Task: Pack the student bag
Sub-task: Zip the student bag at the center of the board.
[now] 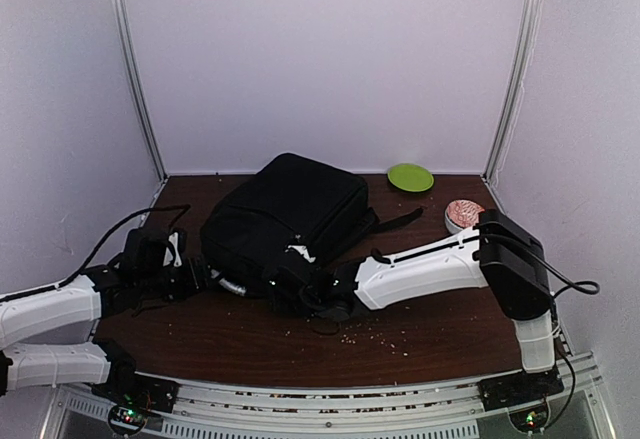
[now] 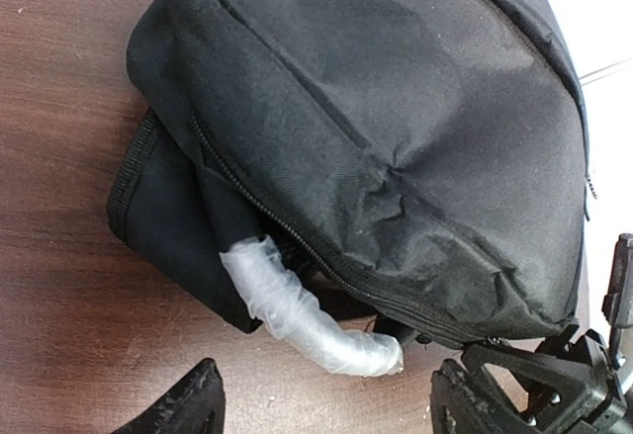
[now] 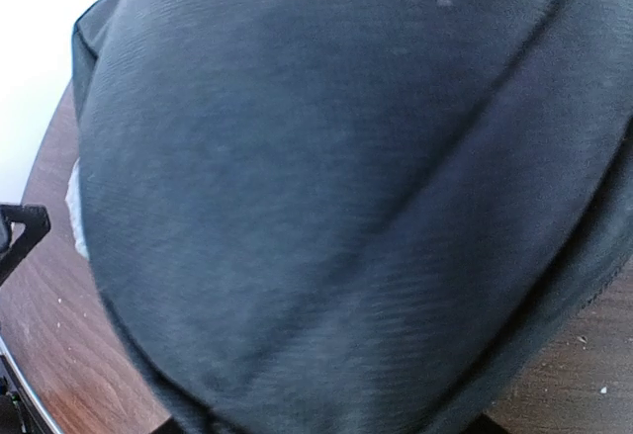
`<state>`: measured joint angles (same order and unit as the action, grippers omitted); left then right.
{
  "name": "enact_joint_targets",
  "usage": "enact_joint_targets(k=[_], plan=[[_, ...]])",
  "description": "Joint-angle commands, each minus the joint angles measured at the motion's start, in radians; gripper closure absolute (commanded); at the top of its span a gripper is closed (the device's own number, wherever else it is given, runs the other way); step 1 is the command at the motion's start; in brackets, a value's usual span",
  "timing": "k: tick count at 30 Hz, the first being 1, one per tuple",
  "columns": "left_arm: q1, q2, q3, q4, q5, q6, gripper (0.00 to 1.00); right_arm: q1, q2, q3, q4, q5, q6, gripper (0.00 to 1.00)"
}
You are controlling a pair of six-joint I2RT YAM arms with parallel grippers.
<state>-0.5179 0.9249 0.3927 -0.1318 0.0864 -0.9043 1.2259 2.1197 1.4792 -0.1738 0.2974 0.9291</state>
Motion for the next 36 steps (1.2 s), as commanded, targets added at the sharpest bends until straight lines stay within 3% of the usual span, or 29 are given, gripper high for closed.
enact_joint_targets(k=[1,9,19,28,36], plan=[[0.007,-0.008,-0.009,0.024,0.001,0.001,0.27,-0.024,-0.046,-0.073,-0.034,0.059,0.029,0.48],[0.007,0.007,-0.003,0.026,-0.010,0.010,0.27,-0.068,-0.271,-0.353,0.084,0.099,0.002,0.50],[0.007,0.028,-0.006,0.037,0.001,0.004,0.27,-0.077,-0.400,-0.623,0.530,-0.086,-0.230,0.50],[0.007,0.105,-0.025,0.151,0.058,-0.060,0.27,-0.092,-0.373,-0.586,0.463,-0.111,-0.225,0.46],[0.005,0.179,-0.007,0.212,0.095,-0.080,0.29,-0.089,-0.329,-0.546,0.418,-0.097,-0.244,0.53]])
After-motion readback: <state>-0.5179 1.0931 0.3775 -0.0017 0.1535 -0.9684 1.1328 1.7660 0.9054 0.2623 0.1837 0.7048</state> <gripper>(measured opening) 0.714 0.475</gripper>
